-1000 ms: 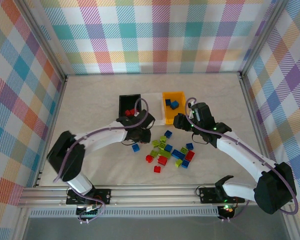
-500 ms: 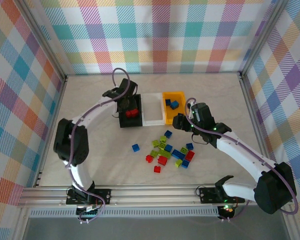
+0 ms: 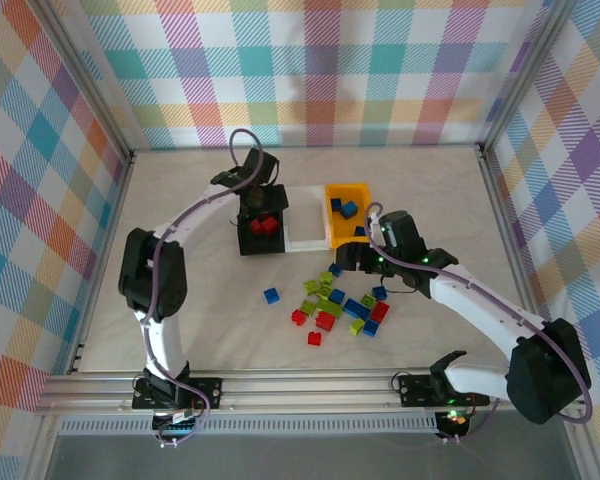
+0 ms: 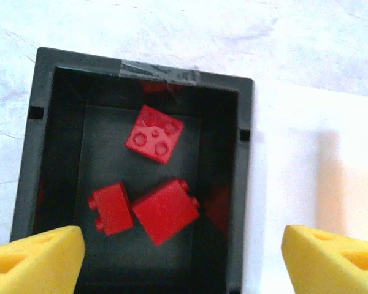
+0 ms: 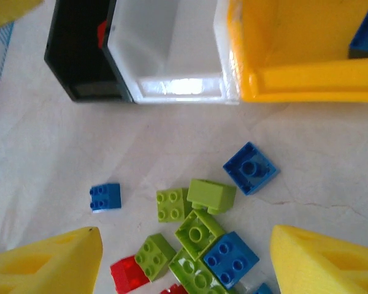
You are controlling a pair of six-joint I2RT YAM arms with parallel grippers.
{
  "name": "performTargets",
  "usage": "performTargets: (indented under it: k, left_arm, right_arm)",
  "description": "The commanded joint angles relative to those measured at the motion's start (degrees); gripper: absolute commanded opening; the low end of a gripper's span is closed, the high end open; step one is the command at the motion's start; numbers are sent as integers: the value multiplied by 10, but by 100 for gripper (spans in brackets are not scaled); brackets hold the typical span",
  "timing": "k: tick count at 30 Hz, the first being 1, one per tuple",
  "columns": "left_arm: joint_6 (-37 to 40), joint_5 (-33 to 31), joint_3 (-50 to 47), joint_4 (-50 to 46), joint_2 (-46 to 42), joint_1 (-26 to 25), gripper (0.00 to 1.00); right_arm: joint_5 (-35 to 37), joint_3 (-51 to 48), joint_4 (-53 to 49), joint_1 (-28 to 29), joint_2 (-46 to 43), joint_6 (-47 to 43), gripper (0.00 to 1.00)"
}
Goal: Sort the legos into containers by color
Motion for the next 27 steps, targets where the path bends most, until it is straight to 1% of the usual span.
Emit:
performTargets:
  k: [1,2,4,6,8,11,15,19,21,27]
  left_arm:
    - [-22,42,-53,26,-99,-8,91]
    - [-26,49,-78,33,-124,-14,95]
    - [-29,51,-118,37,-171,-26,99]
    - [-29,46,-161,34,-217,-35,100]
    - [-34,47,-209,30,-262,-40,100]
    - [-42,55,-270,21,-316,-41,100]
    - [-49,50,-319,-4,-366,-41,100]
    - [-54,48,-349,-14,-398,-41,100]
    - [-55,45,-356,-20,-404,-41,100]
    - [-52,38,-361,-26,-414,-41,100]
  right_arm:
    - [-31,17,-42,38,14,-43,73]
    - [-37,20,-57,53,21,-50,73]
    - [-46,20,-80,83,38,-59,73]
    - [-39,20,-106,119,52,-68,72]
    - [-15,18,-126,164,65,-85,72]
    - [12,19,-135,226,76,-107,69]
    - [10,33,-134,282,88,-123,66]
    - [25,56,-143,310,135,-142,63]
    - [37,61,-139,315,152,-145,60]
    - [72,77,-134,319,178,-161,59]
